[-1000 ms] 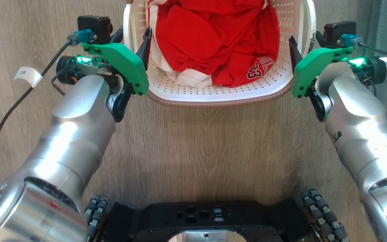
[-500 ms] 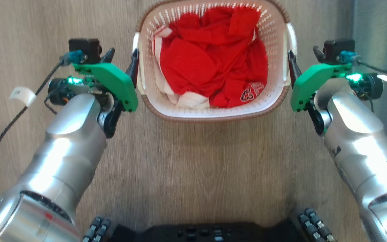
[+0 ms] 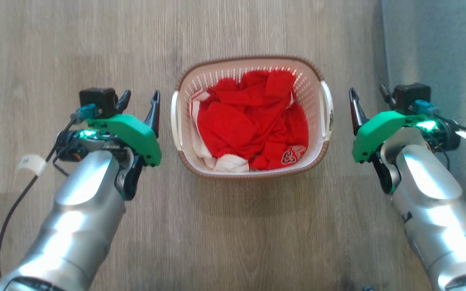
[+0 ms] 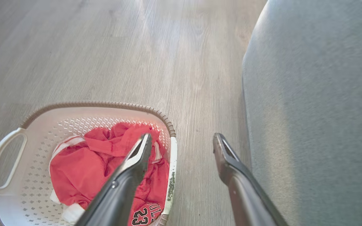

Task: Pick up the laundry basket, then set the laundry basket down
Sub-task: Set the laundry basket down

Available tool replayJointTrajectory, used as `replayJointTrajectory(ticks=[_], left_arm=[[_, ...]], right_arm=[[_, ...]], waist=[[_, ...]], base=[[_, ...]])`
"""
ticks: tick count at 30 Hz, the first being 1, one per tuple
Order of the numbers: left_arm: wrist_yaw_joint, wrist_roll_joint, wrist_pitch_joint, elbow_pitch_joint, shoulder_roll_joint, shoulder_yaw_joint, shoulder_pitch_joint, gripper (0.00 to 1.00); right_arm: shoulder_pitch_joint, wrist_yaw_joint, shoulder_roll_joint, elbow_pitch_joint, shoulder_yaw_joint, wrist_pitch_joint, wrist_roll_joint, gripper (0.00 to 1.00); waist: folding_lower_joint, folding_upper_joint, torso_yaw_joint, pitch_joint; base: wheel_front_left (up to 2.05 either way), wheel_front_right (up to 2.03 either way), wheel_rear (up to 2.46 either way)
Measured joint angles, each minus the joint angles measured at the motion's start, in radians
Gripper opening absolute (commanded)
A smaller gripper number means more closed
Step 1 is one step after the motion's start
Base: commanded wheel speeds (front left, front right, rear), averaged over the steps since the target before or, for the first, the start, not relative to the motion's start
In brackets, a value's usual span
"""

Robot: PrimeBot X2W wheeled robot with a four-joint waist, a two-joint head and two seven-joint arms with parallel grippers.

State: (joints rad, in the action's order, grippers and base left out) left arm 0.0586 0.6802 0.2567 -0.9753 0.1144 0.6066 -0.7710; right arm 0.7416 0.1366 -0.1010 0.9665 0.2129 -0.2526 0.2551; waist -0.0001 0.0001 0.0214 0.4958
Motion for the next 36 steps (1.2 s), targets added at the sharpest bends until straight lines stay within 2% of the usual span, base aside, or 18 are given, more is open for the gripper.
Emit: replayJointTrajectory(ticks=[8,18,28,36], left_arm=[[-0.052,-0.164,0.000,0.231,0.009,-0.176,0.144,1.00],[-0.060,-0.305,0.000,0.486,0.010,-0.329,0.289,1.00],[-0.068,-0.337,-0.002,0.596,0.014,-0.361,0.397,1.00],[-0.093,-0.337,-0.075,0.735,0.043,-0.357,0.484,1.00]], right_arm=[[-0.116,0.000,0.003,-0.194,-0.098,0.000,-0.044,1.00],[-0.207,0.000,0.029,-0.360,-0.193,-0.001,-0.087,1.00],[-0.288,0.000,0.032,-0.423,-0.211,-0.001,-0.098,1.00],[-0.373,0.000,0.035,-0.504,-0.210,0.007,-0.106,1.00]], waist=[[0.0000,0.0000,0.006,-0.097],[0.0000,0.0000,0.017,-0.187],[0.0000,0.0000,0.024,-0.267],[0.0000,0.0000,0.025,-0.332]], base=[[0.00,0.00,0.00],[0.00,0.00,0.00],[0.00,0.00,0.00],[0.00,0.00,0.00]])
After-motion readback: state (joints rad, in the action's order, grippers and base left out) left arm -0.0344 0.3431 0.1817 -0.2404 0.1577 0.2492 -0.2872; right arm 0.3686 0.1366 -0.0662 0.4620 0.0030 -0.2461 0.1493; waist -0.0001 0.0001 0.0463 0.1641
